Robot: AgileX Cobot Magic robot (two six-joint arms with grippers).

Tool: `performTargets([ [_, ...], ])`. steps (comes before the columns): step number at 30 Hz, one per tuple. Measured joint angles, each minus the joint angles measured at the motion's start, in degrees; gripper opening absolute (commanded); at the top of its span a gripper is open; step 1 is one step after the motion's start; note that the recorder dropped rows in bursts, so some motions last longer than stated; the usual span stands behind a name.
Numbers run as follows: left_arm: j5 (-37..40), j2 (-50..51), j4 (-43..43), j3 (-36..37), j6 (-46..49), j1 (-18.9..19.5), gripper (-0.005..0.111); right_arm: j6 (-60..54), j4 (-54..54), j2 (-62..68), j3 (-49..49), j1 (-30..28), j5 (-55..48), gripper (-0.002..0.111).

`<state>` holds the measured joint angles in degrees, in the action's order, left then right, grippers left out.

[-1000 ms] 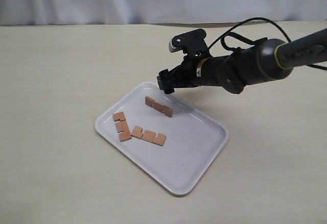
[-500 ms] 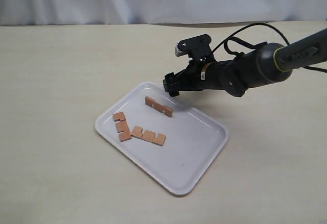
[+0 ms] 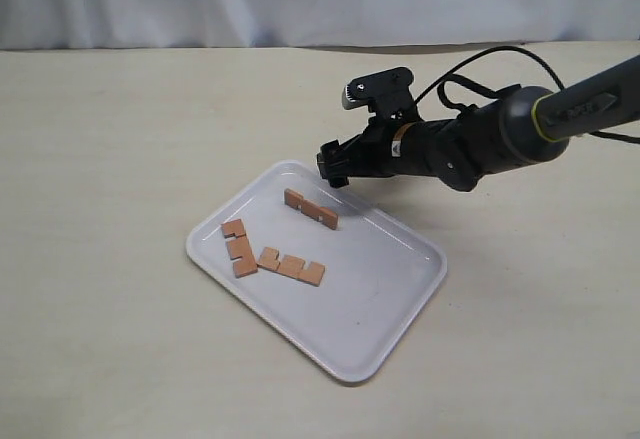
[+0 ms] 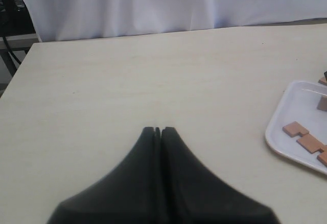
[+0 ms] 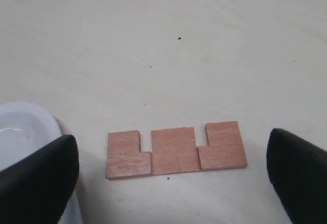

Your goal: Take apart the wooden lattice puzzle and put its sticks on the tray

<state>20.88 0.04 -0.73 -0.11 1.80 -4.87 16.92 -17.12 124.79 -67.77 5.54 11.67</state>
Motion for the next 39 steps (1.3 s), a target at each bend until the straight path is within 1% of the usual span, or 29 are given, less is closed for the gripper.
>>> performTargets([
  [15, 0.0, 0.0, 0.0, 0.0, 0.0, 0.0, 0.000, -3.9, 0.2, 0.5, 0.0, 0.0, 1.5, 0.093],
  [32, 0.0, 0.0, 0.0, 0.0, 0.0, 0.0, 0.000, -4.1, 0.6, 0.5, 0.0, -0.2, 2.1, 0.092],
  [39, 0.0, 0.0, 0.0, 0.0, 0.0, 0.0, 0.000, -4.2, 1.2, 2.5, -0.1, -0.8, 3.7, 0.092],
])
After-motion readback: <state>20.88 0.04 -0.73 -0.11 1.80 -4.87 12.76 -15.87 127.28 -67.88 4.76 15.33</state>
